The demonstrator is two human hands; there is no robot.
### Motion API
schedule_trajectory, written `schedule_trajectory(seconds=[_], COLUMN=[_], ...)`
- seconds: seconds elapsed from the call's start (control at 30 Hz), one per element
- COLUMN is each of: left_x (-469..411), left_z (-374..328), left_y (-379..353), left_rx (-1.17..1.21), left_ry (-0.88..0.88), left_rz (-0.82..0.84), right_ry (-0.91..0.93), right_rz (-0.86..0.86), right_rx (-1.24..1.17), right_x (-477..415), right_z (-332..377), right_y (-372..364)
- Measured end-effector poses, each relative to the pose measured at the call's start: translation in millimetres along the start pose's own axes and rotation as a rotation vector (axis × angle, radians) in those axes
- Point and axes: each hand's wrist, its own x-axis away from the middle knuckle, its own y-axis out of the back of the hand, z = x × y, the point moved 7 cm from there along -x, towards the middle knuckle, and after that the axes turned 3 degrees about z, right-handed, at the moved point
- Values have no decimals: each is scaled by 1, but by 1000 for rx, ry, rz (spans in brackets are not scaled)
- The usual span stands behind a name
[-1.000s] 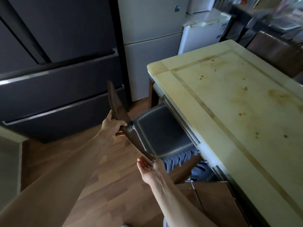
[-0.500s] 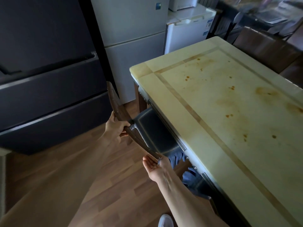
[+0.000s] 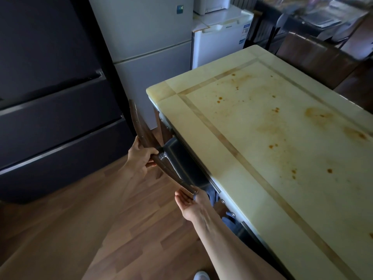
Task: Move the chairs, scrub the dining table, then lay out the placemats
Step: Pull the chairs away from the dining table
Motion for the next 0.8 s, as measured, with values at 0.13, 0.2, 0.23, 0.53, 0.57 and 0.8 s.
schedule_trajectory(seconds=[0.13,0.2,0.23,0.53,0.57,0.8], left_x=[-10,-14,-16,-19,-19,-2], left_z=[-4,-5,-5,-5,-5,0], left_y=[-10,-15,-16,-17,-17,-25], left_rx=[-18,-23,-23,-31,-32,-17], left_ry=[6,3,3,3,3,21], left_rz=[9,13,11,-6,-3,9], right_ry=[19,27,28,44,49,57], right_rz=[-3,-4,-1,37,48,84], right_rx=[17,15,12,35,43,141], right_x=[-6,-8,-8,-9,-9,-3], right_z=[13,19,22,22,22,30], right_y=[-3,-5,-5,-5,-5,0])
